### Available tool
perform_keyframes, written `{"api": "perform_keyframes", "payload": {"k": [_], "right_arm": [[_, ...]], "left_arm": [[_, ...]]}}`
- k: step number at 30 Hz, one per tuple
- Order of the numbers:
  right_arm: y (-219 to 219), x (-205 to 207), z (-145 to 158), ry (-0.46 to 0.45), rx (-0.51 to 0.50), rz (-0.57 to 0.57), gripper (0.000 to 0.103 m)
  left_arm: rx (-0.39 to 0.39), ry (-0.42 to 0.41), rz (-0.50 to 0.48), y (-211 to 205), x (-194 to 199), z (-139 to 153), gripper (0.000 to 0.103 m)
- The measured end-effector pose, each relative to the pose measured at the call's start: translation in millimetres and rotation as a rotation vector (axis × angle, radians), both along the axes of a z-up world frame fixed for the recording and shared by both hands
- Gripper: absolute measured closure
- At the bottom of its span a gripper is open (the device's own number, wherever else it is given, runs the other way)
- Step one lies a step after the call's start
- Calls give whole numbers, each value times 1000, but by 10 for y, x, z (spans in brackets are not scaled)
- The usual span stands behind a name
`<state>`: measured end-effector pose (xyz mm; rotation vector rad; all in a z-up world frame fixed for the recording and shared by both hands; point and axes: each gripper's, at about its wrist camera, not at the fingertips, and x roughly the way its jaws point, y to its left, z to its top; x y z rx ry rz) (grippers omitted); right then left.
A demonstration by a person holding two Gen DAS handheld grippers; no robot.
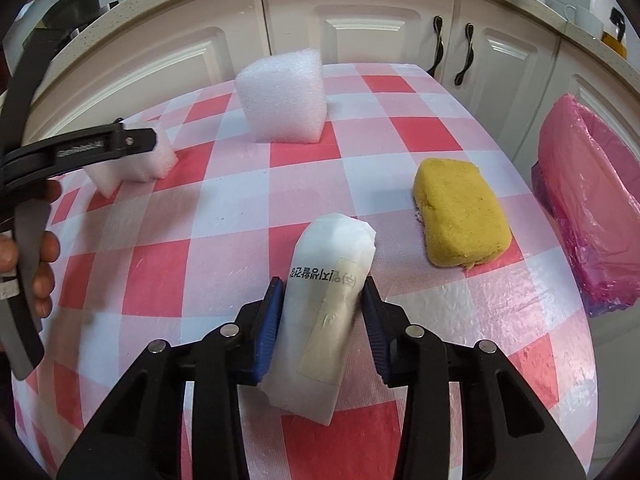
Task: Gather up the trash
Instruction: 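Grasp a white paper packet with the right gripper while the left grasps a white foam block, then carry the foam block and paper packet over the pink bin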
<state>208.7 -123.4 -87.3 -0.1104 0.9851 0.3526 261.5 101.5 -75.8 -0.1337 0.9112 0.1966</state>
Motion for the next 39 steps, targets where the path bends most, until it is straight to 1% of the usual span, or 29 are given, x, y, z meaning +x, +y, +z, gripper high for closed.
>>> {"api": "perform_keyframes", "payload": {"k": [1,3,11,18,25,39], "right_arm": [[1,-6,6,0,1,6,67],[6,-13,19,0,4,12,68],[-32,-50,53,-1,25,34,71],[-150,-102,134,-13,46,28,71],[-358,-169,311,-45,66,7,71],[-893,-143,596,-116,86,-63,71]], "left_arm": [[3,4,0,0,10,-11,6],[4,14,-6,-8,23,-26,19],[-17,10,-27,-88,-64,17,20],[-48,-32,-33,-215,-281,191,20],[-55,-56,-60,-434,-431,333,20],[-50,-90,-136,-960,-537,556,20]]}}
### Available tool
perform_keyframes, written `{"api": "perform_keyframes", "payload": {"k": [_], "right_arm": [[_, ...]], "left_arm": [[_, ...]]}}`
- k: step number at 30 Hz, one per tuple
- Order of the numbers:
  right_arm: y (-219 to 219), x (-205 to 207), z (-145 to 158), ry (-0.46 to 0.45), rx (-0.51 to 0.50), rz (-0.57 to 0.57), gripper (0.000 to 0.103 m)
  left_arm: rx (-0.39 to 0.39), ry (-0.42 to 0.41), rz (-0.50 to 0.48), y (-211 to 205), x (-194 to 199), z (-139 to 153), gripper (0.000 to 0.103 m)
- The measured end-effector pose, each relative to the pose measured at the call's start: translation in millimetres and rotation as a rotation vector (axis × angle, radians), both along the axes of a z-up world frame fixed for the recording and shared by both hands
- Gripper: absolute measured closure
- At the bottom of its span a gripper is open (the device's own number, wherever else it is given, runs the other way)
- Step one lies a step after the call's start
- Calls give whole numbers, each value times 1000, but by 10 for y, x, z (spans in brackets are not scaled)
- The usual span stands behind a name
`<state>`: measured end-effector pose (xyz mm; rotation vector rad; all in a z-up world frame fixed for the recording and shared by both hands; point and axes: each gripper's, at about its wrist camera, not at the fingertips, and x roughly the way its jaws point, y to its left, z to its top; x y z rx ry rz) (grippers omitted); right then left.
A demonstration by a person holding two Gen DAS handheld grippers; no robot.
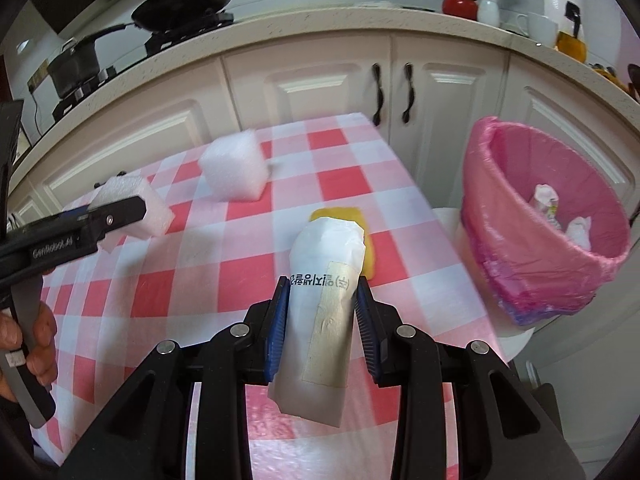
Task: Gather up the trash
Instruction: 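Carry the foam block and paper packet over the pink bin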
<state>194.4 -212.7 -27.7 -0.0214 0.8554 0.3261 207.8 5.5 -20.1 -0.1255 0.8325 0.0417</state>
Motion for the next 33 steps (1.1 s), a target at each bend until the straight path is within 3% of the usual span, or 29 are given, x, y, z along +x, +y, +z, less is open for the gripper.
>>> {"api": "perform_keyframes", "payload": {"k": [19,33], "right_arm": [[-927,260,396,-81,38,-124,71],[-1608,558,583,-124,34,-205,71]], "left_arm": [[27,-59,-145,-886,192,383,20],[58,-105,-294,-1769,539,662,20]]}}
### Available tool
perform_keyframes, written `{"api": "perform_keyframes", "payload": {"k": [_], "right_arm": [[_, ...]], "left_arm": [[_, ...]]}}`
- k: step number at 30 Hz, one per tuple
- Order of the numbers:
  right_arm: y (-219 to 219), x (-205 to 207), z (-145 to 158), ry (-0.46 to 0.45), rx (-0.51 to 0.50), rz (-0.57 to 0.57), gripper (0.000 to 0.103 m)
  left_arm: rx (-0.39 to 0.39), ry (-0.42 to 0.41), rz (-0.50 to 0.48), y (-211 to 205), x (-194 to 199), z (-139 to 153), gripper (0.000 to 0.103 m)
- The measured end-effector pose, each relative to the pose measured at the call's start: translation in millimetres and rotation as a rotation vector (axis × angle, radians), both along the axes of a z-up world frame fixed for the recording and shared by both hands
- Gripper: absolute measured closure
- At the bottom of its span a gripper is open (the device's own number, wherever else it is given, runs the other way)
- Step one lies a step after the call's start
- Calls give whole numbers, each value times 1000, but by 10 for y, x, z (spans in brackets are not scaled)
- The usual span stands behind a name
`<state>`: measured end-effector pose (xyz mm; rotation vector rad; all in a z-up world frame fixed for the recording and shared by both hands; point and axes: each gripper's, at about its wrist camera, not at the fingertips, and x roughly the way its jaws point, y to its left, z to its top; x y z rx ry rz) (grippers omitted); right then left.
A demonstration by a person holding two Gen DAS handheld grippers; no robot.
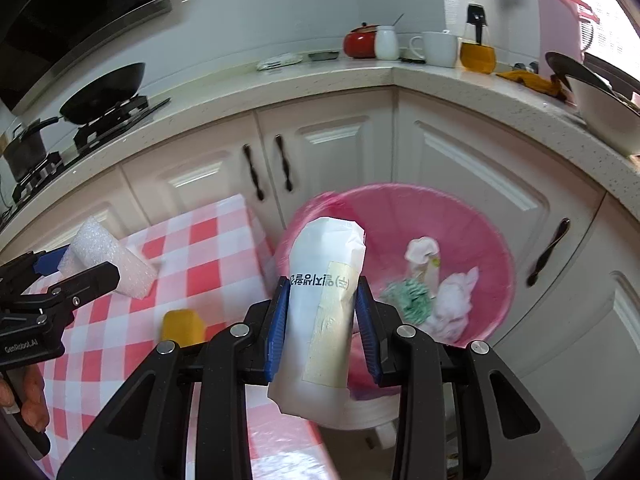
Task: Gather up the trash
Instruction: 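Carry the foam block and paper packet over the pink bin, then open both grippers to drop the foam block and packet into the bin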
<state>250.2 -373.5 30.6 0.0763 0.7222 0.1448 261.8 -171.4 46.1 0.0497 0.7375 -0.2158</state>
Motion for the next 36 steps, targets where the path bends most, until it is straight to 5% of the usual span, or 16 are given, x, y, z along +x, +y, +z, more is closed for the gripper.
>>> {"api": "perform_keyframes", "payload": {"k": [13,36], "right_arm": [[-653,384,22,-13,-25,-67,71],[-1109,812,-31,-4,-28,-58,68]], "left_arm": [[11,-20,-130,-801,396,51,20],[-136,54,-224,-1436,975,-82,18]]}}
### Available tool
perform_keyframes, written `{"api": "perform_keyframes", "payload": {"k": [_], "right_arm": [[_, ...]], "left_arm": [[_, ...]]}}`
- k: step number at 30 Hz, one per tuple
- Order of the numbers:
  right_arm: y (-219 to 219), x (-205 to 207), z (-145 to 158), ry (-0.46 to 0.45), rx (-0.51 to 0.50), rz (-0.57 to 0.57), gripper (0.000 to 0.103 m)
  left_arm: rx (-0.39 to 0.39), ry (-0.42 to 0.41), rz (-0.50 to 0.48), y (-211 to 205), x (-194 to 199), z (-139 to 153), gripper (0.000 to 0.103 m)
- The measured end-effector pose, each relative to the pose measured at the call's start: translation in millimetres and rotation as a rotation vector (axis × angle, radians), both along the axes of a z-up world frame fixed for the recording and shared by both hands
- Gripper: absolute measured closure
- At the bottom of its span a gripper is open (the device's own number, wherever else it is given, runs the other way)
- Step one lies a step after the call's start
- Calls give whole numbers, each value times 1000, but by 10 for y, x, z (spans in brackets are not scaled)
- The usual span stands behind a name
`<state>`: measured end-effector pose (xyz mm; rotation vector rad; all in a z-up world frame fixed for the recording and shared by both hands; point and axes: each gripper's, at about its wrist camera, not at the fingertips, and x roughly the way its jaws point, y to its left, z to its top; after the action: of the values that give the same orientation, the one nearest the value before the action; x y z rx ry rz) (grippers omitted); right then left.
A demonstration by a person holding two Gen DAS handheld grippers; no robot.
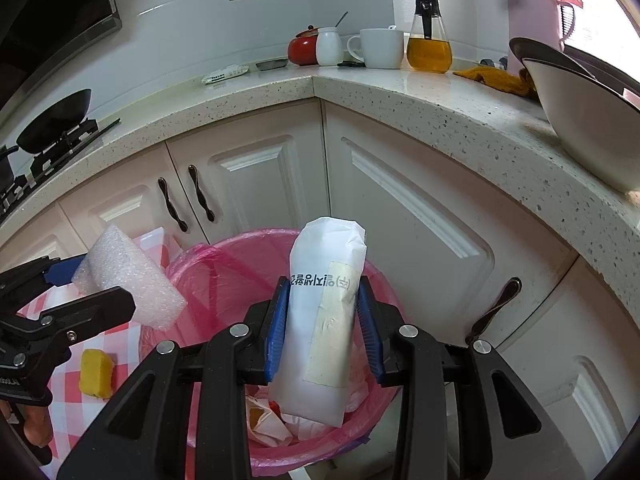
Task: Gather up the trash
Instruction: 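Open both grippers to drop the foam block and packet into the bin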
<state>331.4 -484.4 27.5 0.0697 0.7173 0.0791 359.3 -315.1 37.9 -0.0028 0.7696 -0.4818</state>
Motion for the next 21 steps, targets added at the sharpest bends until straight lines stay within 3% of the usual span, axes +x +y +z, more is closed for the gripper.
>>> {"api": "perform_keyframes", "payload": {"k": [2,5,14,21], "right_arm": [[-19,-2,-6,0,0,-4,66],[-32,-14,-23,-3,1,-8,55],[-8,-33,-46,1,-2,-9,51],[26,-204,-4,-31,-24,-28,33]], "left_arm": [[-4,16,4,-7,37,-22,13],[-12,25,10,25,61,-35,10],[-11,16,57,227,-1,-32,10],[-4,4,107,504,-172,-46,10]]}}
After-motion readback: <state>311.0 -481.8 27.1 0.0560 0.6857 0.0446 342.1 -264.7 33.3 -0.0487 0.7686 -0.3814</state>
